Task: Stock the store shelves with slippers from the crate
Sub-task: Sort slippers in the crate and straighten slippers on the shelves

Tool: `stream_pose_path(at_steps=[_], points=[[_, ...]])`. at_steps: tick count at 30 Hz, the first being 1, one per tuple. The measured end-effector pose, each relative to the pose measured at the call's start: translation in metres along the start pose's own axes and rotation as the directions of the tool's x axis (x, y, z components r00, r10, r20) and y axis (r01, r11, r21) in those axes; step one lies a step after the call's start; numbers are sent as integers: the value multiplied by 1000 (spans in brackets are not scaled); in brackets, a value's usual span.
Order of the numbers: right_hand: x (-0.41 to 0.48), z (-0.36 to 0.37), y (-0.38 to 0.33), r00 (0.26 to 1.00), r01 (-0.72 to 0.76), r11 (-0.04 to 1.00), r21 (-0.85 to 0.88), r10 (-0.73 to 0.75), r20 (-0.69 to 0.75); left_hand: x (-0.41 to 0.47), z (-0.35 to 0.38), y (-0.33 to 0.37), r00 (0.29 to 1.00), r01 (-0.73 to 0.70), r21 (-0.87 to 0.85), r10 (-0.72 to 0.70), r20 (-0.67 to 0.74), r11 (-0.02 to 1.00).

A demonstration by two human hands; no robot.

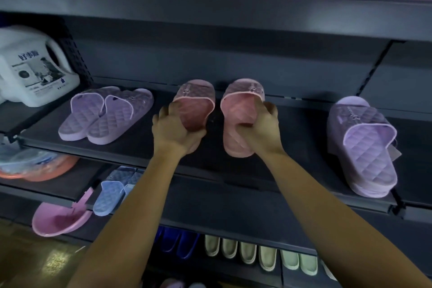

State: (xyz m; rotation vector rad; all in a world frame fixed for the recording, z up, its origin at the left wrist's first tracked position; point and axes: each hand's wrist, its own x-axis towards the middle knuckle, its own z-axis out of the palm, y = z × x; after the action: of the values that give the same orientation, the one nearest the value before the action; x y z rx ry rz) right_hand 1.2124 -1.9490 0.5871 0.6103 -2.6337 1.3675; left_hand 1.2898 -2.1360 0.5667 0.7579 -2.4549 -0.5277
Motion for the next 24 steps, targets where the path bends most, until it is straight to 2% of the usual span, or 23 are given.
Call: stream_pose_path(at_steps=[3,6,11,15,20,24], points=[[3,15,2,996,-69,993,92,63,68,0,2,-6,999,34,9,-34,2,999],[-3,29,10,977,-125,982,140,98,190,-1,5,-21,997,79,-55,-78,26,995],[-12,41,17,981,50,987,-156,-19,193,-1,7,-31,990,115,-132,-102,97,985],[-6,44,11,967,127,990,-60,-110,232,3,7,-37,990,93,-113,-79,121,989],[-6,52,6,963,139,990,31,-143,230,10,7,-45,988,106,-126,-90,126,986],[-11,55,11,961,150,987,63,-161,224,10,6,-44,986,89,-56,-80,149,995]])
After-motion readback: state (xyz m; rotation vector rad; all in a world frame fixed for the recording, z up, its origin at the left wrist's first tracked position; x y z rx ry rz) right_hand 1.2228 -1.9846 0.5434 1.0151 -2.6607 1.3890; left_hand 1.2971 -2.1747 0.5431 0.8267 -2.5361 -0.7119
